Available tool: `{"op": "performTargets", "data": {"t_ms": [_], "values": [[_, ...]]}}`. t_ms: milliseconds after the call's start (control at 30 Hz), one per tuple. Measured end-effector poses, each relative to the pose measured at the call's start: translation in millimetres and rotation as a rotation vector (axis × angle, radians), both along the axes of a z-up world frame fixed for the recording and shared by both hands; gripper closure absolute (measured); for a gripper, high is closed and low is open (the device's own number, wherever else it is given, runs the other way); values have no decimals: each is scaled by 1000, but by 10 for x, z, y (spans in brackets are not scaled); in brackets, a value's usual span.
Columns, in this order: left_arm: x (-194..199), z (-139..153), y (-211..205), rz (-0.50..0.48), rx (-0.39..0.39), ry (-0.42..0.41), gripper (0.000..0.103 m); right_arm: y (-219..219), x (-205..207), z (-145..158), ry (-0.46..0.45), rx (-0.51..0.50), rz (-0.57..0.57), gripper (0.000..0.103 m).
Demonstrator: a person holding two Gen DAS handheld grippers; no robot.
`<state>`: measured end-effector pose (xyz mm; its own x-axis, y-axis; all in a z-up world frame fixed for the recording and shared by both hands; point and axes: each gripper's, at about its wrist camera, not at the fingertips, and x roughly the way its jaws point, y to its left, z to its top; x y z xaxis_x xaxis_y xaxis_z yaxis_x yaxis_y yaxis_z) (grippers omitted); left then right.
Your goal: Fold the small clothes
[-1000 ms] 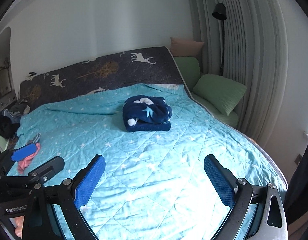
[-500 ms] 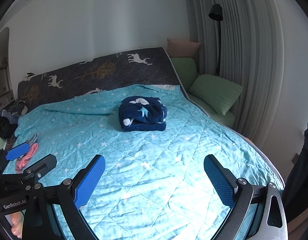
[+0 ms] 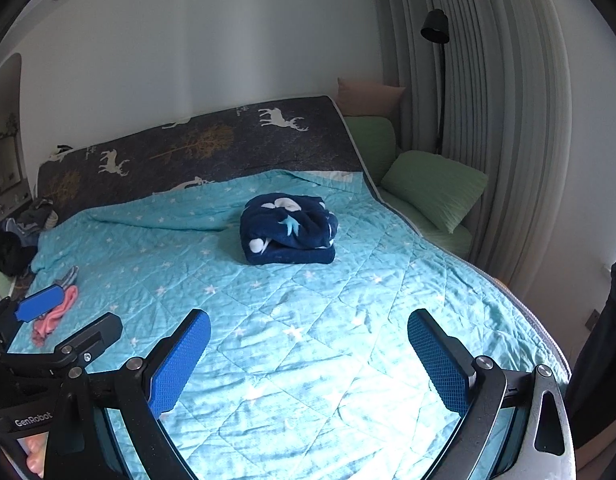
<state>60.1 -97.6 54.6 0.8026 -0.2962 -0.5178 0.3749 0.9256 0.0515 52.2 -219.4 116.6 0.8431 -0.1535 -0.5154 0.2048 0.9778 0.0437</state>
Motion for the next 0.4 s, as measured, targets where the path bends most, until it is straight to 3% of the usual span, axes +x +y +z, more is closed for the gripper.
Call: {"op": "performTargets", "data": {"t_ms": [400], "values": [[-13,-1,17,3,-4,6,5,57,9,-20,5,-4,9,2]]}}
